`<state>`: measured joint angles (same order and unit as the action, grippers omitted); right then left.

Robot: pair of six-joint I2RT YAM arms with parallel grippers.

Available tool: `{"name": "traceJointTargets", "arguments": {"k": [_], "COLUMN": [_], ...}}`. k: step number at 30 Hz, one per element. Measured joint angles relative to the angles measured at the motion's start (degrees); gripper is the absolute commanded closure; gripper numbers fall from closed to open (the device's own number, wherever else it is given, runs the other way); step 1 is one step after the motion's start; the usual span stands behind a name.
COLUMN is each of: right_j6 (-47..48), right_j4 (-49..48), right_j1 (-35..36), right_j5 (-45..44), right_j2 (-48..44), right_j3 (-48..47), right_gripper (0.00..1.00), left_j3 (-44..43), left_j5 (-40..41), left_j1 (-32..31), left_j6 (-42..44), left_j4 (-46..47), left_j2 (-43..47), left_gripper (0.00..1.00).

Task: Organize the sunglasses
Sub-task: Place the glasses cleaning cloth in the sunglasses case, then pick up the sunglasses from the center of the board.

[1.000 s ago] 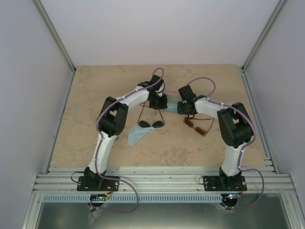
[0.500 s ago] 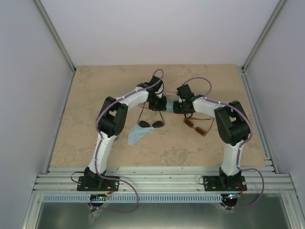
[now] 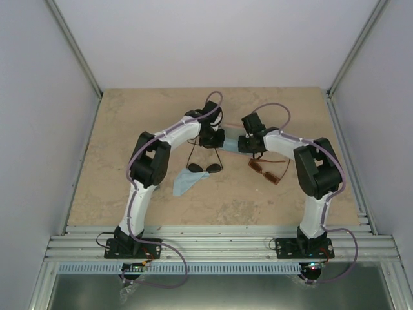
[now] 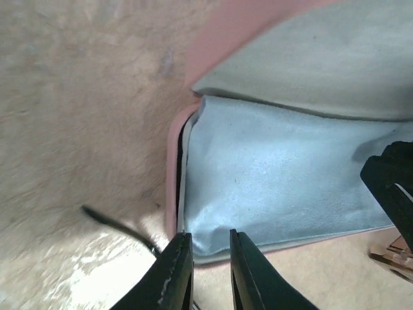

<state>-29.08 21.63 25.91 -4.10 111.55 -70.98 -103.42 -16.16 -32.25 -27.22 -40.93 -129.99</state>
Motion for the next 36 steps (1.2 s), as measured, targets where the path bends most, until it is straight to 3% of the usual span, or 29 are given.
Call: {"name": "traceJointTargets", "arguments": {"k": [7, 13, 16, 21, 26, 36], "right_j6": [1.4, 3.6, 5.7, 7.5, 7.2, 7.0], "right_j4": [0.2, -0.2, -0.4, 0.8, 4.0, 8.0], "right_j1": [-0.1, 1.0, 3.9, 11.5, 13.8, 13.9], "right_j5": [1.7, 2.6, 3.8, 5.0, 5.4, 4.2], "right_j2": [-5.6, -13.4, -14.1, -9.8, -4.1, 1.8], "right_j3": [0.0, 0.5, 0.5, -0.2, -1.2, -6.8], "right_gripper": [0.69, 0.47, 0.43, 0.44, 0.55, 0.65], "left_j3": [2.2, 15.0, 22.3, 33.9, 40.7, 43.8], "left_j5": [5.2, 10.0, 12.3, 15.2, 16.3, 13.2], "left_j1": [0.2, 1.3, 2.9, 5.9, 6.7, 6.7], "left_j6": [-1.4, -5.2, -7.5, -11.3, -14.0, -17.0], "left_j4": [0.4, 7.1, 10.1, 14.9, 18.4, 23.4], "left_j2": [8.0, 23.5, 29.8, 39.8, 48.8, 51.0], "left_gripper": [0.61, 0.52, 0.46, 0.41, 0.4, 0.4]}}
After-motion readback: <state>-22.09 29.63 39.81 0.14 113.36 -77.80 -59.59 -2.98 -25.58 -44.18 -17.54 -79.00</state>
